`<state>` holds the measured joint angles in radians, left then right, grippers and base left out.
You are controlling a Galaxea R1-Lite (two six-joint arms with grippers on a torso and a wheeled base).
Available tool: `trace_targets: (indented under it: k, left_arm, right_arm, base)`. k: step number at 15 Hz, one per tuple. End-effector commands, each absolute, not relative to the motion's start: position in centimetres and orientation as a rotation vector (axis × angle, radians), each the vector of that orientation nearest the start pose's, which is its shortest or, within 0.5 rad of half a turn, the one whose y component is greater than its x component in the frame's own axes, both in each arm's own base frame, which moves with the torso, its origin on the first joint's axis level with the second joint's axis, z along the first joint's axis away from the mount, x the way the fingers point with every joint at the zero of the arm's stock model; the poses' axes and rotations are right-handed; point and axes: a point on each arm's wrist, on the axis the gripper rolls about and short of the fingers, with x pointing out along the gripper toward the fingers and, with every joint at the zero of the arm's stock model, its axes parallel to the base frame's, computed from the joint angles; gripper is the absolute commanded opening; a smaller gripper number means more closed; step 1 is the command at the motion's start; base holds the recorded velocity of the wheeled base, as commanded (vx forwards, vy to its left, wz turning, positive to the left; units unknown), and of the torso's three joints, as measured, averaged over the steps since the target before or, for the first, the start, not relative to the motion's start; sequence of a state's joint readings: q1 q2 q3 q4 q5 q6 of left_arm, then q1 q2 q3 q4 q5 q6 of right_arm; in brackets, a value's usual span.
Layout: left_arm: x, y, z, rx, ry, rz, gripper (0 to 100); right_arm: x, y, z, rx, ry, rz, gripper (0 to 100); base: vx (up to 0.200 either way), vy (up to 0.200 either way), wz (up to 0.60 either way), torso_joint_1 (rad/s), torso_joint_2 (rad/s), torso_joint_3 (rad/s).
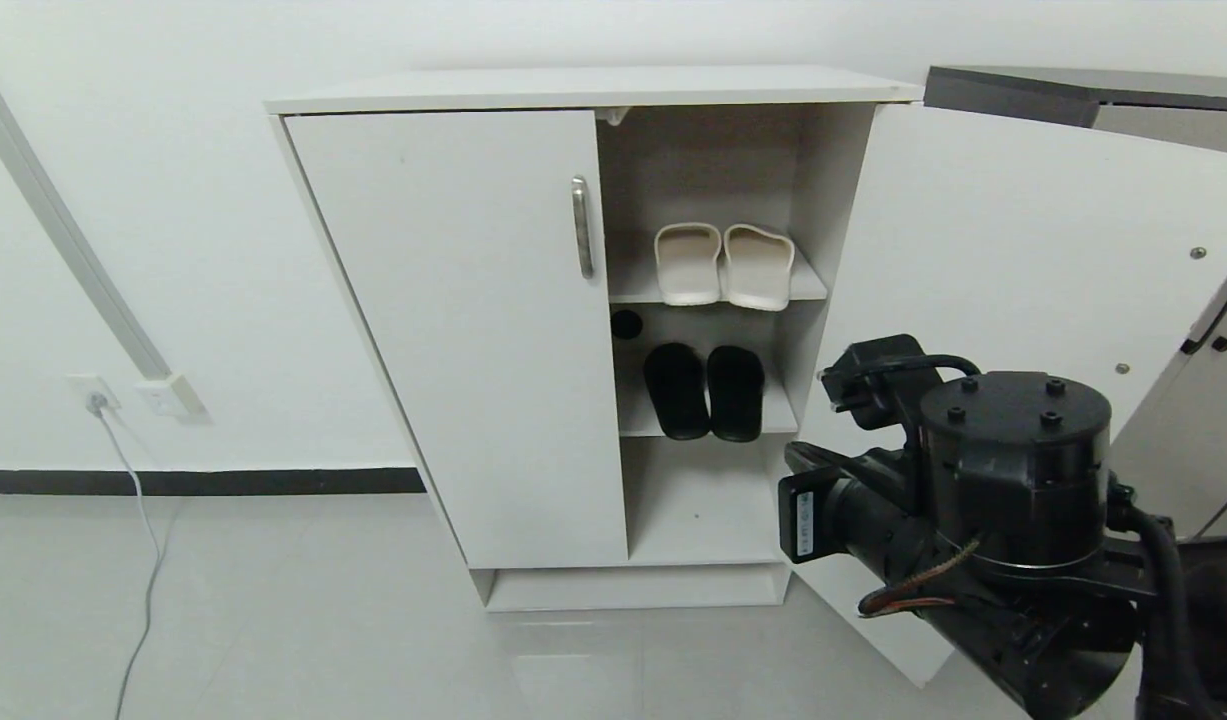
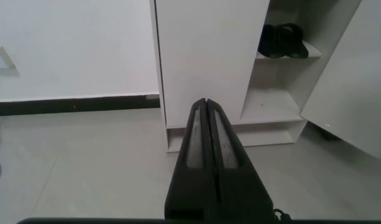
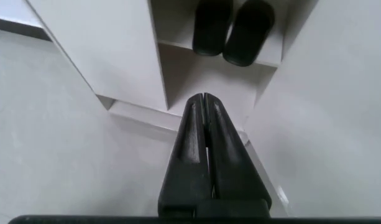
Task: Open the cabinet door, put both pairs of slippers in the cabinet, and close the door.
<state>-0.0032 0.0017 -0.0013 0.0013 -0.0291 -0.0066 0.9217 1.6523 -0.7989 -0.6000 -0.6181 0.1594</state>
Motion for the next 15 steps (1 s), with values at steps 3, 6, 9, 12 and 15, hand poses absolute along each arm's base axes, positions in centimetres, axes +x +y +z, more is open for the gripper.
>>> trace_targets:
  k: [3,6,9,12,15]
  left_arm:
    - [-2.28,-0.06,7.58,-0.006,0.002,-0.032,0]
    - [-2.28,-0.06,7.58,-0.008,0.002,-0.032,0]
    - [-2.28,-0.06,7.58,-0.008,0.002,-0.032,0]
    - [-2.28,-0.06,7.58,-0.008,0.002,-0.032,0]
    - [-2.27,-0.06,7.54,-0.008,0.003,-0.032,0]
  right_arm:
    - [18.69,22.55,18.85,-0.029,0.215,0.287,0]
    - [18.69,22.56,18.77,-0.031,0.218,0.287,0]
    - [18.69,22.56,18.77,-0.033,0.217,0.287,0]
    - [18.69,22.56,18.77,-0.033,0.217,0.285,0]
    - [18.69,22.55,18.74,-0.036,0.219,0.285,0]
  base:
    - [0.000,0.000,0.00,0.000,0.00,0.000]
    - [0.000,0.000,0.00,0.000,0.00,0.000]
    - [0.000,0.000,0.00,0.000,0.00,0.000]
    - [0.000,0.000,0.00,0.000,0.00,0.000]
    - [0.000,0.000,0.00,-0.002,-0.15,-0.243]
